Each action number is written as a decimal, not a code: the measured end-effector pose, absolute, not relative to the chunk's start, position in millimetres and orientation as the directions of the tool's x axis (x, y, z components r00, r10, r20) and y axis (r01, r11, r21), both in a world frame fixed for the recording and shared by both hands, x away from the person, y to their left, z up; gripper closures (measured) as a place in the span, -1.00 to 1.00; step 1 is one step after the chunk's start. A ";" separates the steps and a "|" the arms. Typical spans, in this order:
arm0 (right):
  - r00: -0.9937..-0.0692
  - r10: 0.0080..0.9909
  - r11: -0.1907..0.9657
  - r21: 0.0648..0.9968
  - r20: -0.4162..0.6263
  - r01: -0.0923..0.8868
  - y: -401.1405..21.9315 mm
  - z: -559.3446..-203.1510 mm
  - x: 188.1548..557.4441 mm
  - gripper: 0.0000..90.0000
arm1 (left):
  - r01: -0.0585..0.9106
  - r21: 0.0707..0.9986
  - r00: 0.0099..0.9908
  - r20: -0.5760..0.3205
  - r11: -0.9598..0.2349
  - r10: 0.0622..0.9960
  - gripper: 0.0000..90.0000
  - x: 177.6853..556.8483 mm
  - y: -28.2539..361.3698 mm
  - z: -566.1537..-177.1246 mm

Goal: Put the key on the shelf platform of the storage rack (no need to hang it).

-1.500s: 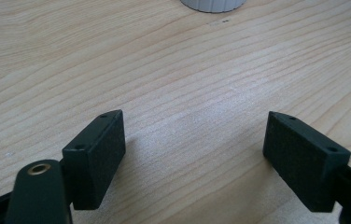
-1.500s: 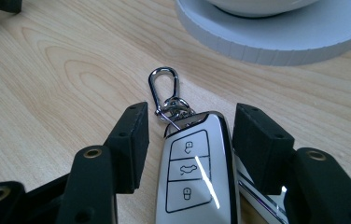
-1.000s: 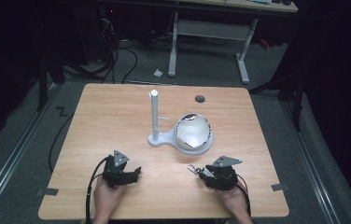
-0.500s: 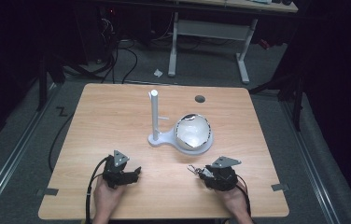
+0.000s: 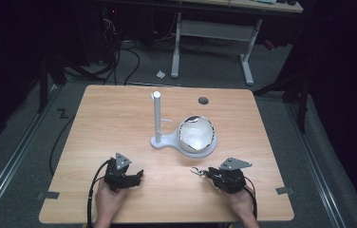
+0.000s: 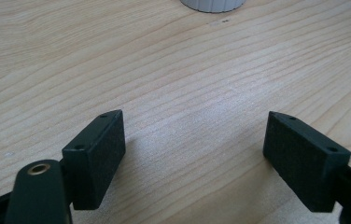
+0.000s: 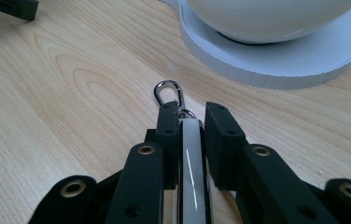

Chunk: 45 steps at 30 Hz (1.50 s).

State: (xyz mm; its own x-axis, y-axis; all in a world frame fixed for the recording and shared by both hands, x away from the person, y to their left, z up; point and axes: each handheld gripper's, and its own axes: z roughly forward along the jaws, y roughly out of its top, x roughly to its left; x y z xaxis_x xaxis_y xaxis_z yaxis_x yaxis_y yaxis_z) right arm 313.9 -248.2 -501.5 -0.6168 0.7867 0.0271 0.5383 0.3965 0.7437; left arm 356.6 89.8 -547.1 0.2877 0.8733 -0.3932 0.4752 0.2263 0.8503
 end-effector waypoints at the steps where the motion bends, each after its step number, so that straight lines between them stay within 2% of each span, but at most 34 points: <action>1: -0.618 0.786 0.396 0.745 0.026 0.536 -248.6 -500.9 313.6 0.71 | 0.475 0.850 0.288 -0.393 0.226 0.873 -0.53 356.6 89.8 -547.1; 15: -0.612 0.791 0.373 0.778 0.018 0.505 -260.6 -481.0 307.5 0.72 | 0.474 0.850 0.287 -0.397 0.231 0.872 -0.53 356.7 89.5 -547.1; 45: -0.586 0.810 0.310 0.858 -0.012 0.410 -290.7 -415.9 303.0 0.73 | 0.474 0.850 0.287 -0.397 0.230 0.872 -0.53 356.7 89.6 -547.1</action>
State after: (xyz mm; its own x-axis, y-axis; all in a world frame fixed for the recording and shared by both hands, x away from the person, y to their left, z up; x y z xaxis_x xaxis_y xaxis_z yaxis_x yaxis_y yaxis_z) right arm 303.0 -290.7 -415.9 -0.5860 0.8102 -0.0124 0.4104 0.3100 0.8576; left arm 356.7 89.6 -547.1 0.2873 0.8719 -0.3965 0.4741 0.2303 0.8498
